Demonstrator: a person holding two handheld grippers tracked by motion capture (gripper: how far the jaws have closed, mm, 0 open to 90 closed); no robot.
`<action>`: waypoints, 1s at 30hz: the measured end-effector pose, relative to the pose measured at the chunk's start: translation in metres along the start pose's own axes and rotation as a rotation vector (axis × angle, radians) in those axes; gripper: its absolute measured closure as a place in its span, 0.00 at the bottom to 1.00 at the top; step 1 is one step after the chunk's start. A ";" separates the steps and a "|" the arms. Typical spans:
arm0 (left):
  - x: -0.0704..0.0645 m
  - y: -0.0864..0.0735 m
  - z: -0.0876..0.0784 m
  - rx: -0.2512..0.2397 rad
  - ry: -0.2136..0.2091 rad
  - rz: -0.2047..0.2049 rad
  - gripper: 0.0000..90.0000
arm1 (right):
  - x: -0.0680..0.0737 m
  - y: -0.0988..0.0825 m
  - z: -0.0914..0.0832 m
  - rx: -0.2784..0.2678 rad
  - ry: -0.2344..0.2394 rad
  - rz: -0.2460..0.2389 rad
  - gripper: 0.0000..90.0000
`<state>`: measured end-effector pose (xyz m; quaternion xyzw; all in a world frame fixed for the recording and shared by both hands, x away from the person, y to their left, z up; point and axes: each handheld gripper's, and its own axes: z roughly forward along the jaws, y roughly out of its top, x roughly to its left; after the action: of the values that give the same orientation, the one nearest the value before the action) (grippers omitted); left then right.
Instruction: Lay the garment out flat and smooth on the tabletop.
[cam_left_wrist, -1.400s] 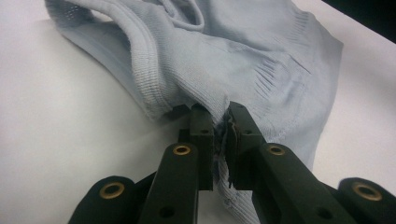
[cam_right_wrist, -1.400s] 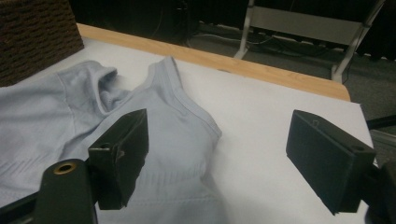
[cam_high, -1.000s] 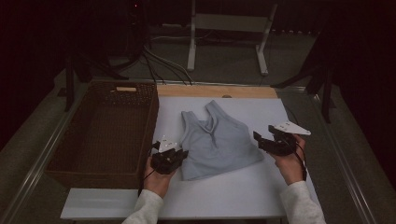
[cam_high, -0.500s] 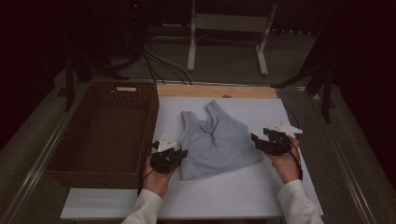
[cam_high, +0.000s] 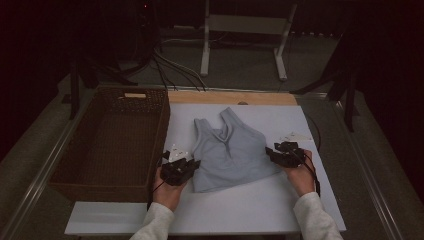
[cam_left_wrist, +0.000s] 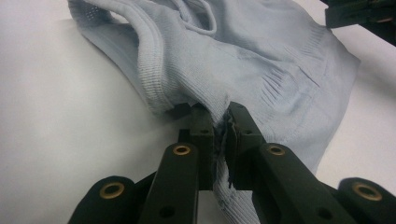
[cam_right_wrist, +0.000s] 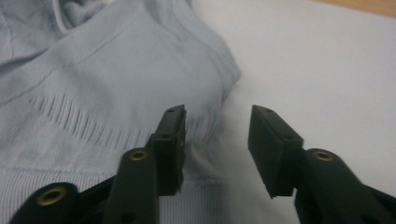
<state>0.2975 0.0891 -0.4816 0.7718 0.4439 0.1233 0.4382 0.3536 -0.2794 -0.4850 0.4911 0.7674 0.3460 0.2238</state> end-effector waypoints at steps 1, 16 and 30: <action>0.000 0.000 0.000 0.000 0.000 0.000 0.93 | 0.000 0.000 0.001 0.009 0.007 0.001 0.66; 0.001 0.000 0.000 0.004 0.004 0.001 0.93 | 0.010 -0.002 -0.006 0.079 0.052 -0.040 1.00; 0.002 0.000 -0.001 0.000 0.010 -0.004 0.92 | 0.019 -0.011 -0.027 0.071 0.074 -0.070 1.00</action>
<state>0.2978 0.0912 -0.4815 0.7703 0.4475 0.1262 0.4364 0.3209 -0.2730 -0.4755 0.4587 0.8035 0.3286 0.1898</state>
